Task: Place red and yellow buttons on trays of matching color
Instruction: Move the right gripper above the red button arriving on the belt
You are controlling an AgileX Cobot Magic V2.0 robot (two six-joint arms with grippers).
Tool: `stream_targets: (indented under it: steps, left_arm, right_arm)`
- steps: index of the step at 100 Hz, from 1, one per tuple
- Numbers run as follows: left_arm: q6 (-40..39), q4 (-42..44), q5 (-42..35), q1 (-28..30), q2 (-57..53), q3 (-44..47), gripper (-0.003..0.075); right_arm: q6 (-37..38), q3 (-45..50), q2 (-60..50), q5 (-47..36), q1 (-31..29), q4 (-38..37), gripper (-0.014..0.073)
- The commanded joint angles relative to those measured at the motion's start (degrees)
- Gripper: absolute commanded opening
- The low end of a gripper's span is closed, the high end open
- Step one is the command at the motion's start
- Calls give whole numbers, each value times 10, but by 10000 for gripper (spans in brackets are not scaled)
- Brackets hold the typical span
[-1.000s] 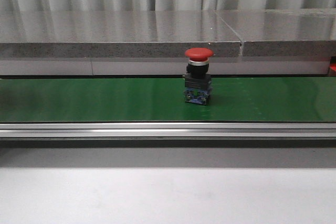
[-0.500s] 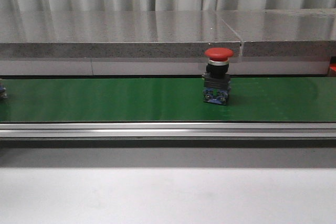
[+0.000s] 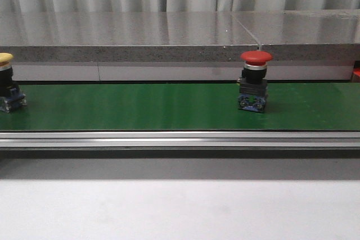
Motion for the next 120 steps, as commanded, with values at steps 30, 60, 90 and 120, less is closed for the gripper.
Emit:
stream_targets:
  steps: [30, 60, 90, 120]
  left_arm:
    - [1, -9, -36, -5, -93, 34, -18]
    - [1, -9, -36, -5, -93, 34, -19]
    - [1, -9, -36, -5, -93, 34, -19]
    - [1, -9, -36, -5, -93, 34, -19]
  right_arm:
    - [-5, -15, -5, -42, 0, 10, -67]
    - [-4, -15, -5, -37, 0, 10, -67]
    - [-4, -15, -5, 4, 0, 10, 161]
    - [-4, -15, -3, 15, 0, 10, 636]
